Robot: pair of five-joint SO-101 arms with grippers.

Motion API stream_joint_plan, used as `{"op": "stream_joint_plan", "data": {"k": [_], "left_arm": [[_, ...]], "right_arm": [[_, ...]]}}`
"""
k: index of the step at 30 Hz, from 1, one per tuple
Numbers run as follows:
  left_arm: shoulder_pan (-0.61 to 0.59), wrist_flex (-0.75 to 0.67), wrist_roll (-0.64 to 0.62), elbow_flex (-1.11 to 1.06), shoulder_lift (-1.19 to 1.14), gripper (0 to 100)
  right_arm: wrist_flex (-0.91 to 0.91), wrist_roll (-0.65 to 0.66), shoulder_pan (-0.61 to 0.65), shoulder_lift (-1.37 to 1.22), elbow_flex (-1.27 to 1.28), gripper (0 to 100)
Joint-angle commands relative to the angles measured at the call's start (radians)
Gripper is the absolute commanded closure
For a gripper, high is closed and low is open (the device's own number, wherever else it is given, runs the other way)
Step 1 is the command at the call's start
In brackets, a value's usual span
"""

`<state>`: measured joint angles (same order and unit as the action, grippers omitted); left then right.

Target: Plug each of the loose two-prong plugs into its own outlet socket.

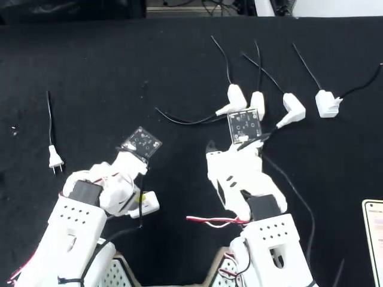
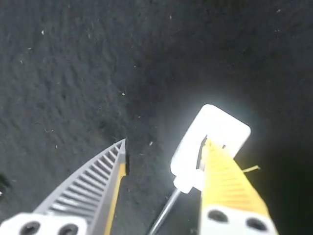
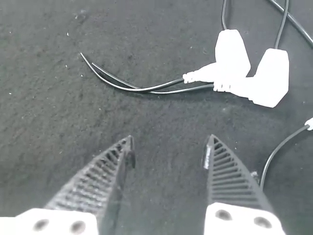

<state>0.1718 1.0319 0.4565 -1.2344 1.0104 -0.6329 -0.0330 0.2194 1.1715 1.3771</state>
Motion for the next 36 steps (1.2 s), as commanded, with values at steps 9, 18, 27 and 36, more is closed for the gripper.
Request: {"op": "stream_joint_plan", "data": {"k": [9,18,27,36], "left_arm": [[-0.024,-0.178,0.021,-0.054,0.006,76],[-0.177,-0.028,0.021,0.104,0.015,76],[-0.004,0.068,0.017,0.091,0.006,76],[0.027,-0.124,0.02,-0.071,0.005,76]], "right_arm": [[0.029,0.003,-0.021,0.016,-0.005,77.6],[0.029,0.003,-0.02,0.016,-0.005,77.6],[0.029,0.003,-0.02,0.016,-0.004,77.6],[0.029,0.003,-0.02,0.016,-0.004,77.6]]}}
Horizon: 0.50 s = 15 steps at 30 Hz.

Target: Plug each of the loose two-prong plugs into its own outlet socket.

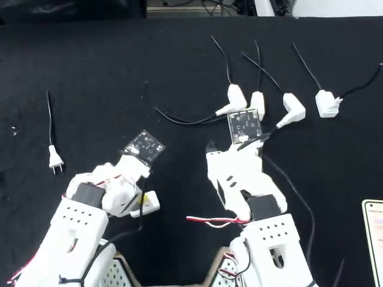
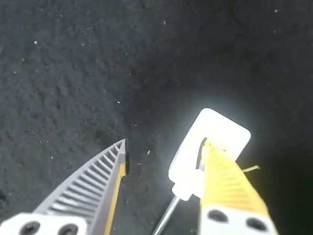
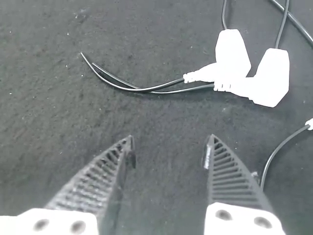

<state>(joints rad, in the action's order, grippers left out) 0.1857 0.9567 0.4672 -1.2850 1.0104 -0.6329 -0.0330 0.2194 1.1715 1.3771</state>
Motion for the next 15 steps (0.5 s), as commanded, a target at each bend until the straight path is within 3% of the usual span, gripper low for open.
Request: {"op": "stream_joint_plan", "data": {"k": [1,5,11,15], "left_arm": [[0.013,-0.066,0.011,-0.035,0.005,76],[-0.005,-0.12,0.011,-0.051,0.005,76],[-0.133,-0.233,0.015,-0.084,0.003,76],[-0.193,-0.267,0.087,-0.096,0.003,76]], "right_arm": [[0.029,0.003,-0.02,0.016,-0.004,77.6],[0.029,0.003,-0.02,0.016,-0.004,77.6],[0.028,0.003,-0.02,0.016,-0.004,77.6],[0.028,0.003,-0.02,0.016,-0.004,77.6]]}}
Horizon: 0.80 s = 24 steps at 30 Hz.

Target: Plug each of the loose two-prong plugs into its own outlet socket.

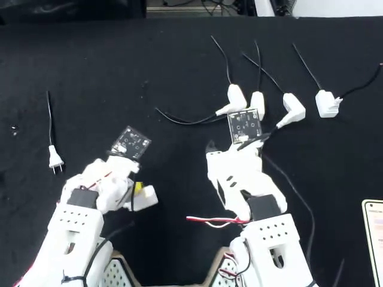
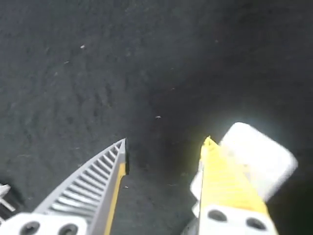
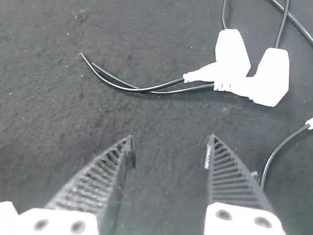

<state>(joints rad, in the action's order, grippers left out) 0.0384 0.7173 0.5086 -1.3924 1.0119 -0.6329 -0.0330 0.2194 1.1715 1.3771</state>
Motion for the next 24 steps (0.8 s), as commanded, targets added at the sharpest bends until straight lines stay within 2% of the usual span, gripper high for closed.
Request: {"op": "stream_joint_plan", "data": {"k": [1,4,7,12,15,19,24], "left_arm": [[-0.067,-0.029,0.054,0.018,0.005,76],[-0.143,-0.009,0.052,0.082,0.012,76],[-0.174,0.12,0.052,0.179,0.012,76],[-0.059,0.434,0.054,0.275,0.012,76],[0.053,0.517,0.054,0.277,0.012,76],[0.16,0.451,0.049,0.254,0.003,76],[0.171,0.285,0.052,0.124,0.002,76]], "right_arm": [[0.028,0.003,-0.02,0.016,-0.002,77.6],[0.031,0.003,-0.02,0.016,0.005,77.6],[0.031,0.003,-0.02,0.016,0.005,77.6],[0.031,0.003,-0.02,0.016,0.004,77.6],[0.031,0.003,-0.02,0.016,0.004,77.6],[0.031,0.003,-0.02,0.016,0.004,77.6],[0.031,0.003,-0.02,0.016,0.004,77.6]]}}
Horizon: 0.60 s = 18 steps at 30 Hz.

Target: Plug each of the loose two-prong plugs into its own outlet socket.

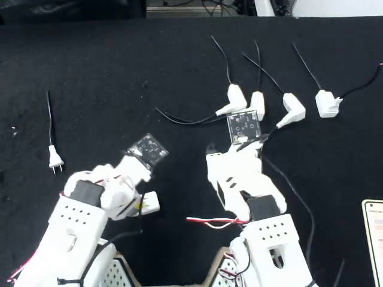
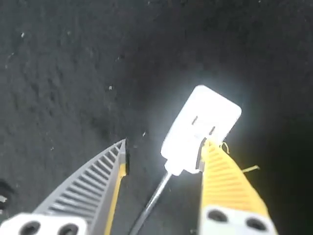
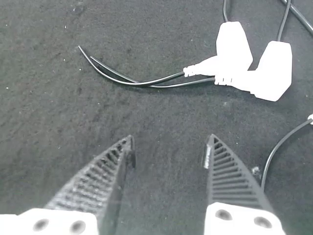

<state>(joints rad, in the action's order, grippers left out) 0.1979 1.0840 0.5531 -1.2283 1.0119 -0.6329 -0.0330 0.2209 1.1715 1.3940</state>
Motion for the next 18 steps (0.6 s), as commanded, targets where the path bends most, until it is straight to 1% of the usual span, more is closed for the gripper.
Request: {"op": "stream_joint_plan", "data": {"k": [1,3,7,13,18], "left_arm": [[-0.005,-0.115,0.008,-0.064,0.002,76],[-0.047,-0.17,0.008,-0.085,0.002,76],[-0.114,-0.226,0.009,-0.082,0.002,76],[-0.117,-0.252,0.009,-0.085,-0.009,76],[-0.125,-0.299,0.009,-0.048,-0.132,76]], "right_arm": [[0.031,0.003,-0.021,0.016,-0.013,77.6],[0.031,0.003,-0.021,0.016,-0.013,77.6],[0.031,0.003,-0.021,0.016,-0.013,77.6],[0.031,0.003,-0.021,0.016,-0.013,77.6],[0.031,0.003,-0.021,0.016,-0.013,77.6]]}}
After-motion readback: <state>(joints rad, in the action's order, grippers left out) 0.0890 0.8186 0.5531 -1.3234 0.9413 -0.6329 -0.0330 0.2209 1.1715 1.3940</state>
